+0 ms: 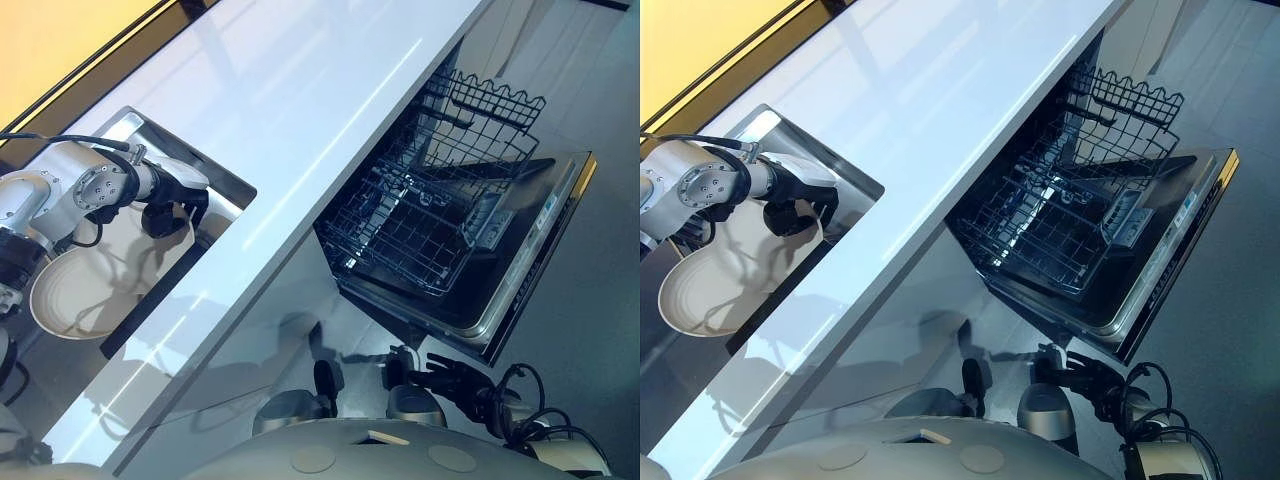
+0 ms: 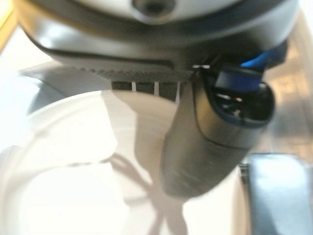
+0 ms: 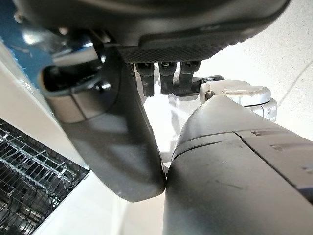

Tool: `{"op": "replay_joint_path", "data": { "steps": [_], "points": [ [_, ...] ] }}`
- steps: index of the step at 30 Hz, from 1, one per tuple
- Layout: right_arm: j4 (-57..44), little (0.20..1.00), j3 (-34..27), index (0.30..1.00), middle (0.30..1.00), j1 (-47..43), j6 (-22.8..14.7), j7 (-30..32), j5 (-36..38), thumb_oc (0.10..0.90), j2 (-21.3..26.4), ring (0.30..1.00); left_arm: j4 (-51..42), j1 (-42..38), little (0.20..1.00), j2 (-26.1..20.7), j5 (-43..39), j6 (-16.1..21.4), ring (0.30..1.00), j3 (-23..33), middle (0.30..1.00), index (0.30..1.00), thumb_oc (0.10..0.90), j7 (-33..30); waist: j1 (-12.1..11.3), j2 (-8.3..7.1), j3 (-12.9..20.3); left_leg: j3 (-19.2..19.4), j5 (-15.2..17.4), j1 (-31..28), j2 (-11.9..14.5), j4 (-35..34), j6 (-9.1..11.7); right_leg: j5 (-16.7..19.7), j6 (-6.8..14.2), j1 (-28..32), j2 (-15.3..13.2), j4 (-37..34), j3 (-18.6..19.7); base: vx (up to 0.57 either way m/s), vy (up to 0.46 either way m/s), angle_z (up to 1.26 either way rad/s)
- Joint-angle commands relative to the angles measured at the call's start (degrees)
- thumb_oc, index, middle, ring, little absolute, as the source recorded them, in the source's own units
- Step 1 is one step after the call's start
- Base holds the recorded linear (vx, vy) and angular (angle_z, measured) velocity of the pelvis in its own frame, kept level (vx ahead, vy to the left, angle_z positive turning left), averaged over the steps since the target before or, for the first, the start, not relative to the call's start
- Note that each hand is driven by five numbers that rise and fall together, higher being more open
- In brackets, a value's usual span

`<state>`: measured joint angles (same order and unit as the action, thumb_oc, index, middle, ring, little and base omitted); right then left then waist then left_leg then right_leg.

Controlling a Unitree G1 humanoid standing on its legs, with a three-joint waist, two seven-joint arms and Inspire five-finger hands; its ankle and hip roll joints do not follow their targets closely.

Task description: Pick up plates and place into dishwasher.

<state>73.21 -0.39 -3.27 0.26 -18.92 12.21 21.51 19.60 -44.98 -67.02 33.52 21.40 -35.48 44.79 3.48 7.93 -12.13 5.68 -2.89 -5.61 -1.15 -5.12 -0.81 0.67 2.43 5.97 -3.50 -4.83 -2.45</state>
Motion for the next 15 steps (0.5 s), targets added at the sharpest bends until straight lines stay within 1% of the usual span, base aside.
{"op": "replay_joint_path", "data": {
  "steps": [1,6,10,12,14,15],
  "points": [
    [1.4,0.9,-0.6,0.9,0.9,1.5,0.4,-0.4,-1.6,0.8,3.2,0.9,3.2,-5.4,0.2,-1.9,0.8,-0.8,0.3,6.0,0.3,0.3,0.1,-2.5,0.3,1.37,1.4,-1.9,7.8,1.0,-4.2,3.8,-3.0,-4.3,3.4,-5.8,0.3,7.8,-1.5,-0.01,-0.006,0.04],
    [1.5,0.9,-0.7,0.9,0.9,1.5,0.5,-0.4,-1.9,0.8,3.2,0.9,2.9,-5.5,0.2,-2.4,2.3,-0.8,0.3,6.5,0.3,0.3,0.1,-2.8,0.2,1.58,1.7,-2.0,7.7,0.9,-4.3,3.6,-2.9,-4.3,3.4,-5.5,0.3,7.6,-1.6,0.0,-0.001,0.01],
    [1.5,0.9,-0.8,0.9,0.9,1.7,0.2,-0.6,-1.8,0.8,3.1,0.9,3.1,-5.5,0.236,-3.3,2.7,-0.6,0.331,7.2,0.331,0.331,0.136,-3.2,0.0,1.71,2.2,-2.2,7.6,0.5,-4.3,3.2,-2.7,-4.4,3.3,-5.1,0.4,7.2,-1.9,0.0,0.0,0.0],
    [1.5,0.9,-0.9,0.9,0.9,1.6,-1.1,-0.1,-1.4,0.8,3.0,0.9,3.0,-5.3,0.244,-3.6,2.2,-0.7,0.338,7.6,0.338,0.338,0.144,-4.0,-0.2,1.76,2.4,-2.3,7.6,0.3,-4.3,3.0,-2.7,-4.4,3.3,-4.8,0.4,7.1,-2.0,0.0,-0.013,0.02],
    [0.4,0.9,-1.0,0.9,0.9,1.7,-4.5,0.6,-0.5,0.8,2.8,0.9,2.4,-4.5,0.233,-3.9,1.3,-1.9,0.328,8.8,0.328,0.328,0.133,-6.4,-0.5,1.78,2.7,-2.6,7.5,-0.1,-4.2,2.6,-2.6,-4.5,3.3,-4.4,0.5,6.8,-2.2,-0.01,-0.035,0.06],
    [-1.6,0.9,-0.7,0.9,0.9,1.9,-7.9,2.1,-2.6,0.8,2.8,0.9,1.8,-3.9,0.222,-4.1,1.1,-2.9,0.319,9.6,0.319,0.319,0.122,-8.0,-0.5,1.73,2.9,-2.8,7.5,-0.2,-4.2,2.5,-2.6,-4.5,3.3,-4.3,0.5,6.7,-2.4,-0.02,-0.042,0.07]
  ]
}}
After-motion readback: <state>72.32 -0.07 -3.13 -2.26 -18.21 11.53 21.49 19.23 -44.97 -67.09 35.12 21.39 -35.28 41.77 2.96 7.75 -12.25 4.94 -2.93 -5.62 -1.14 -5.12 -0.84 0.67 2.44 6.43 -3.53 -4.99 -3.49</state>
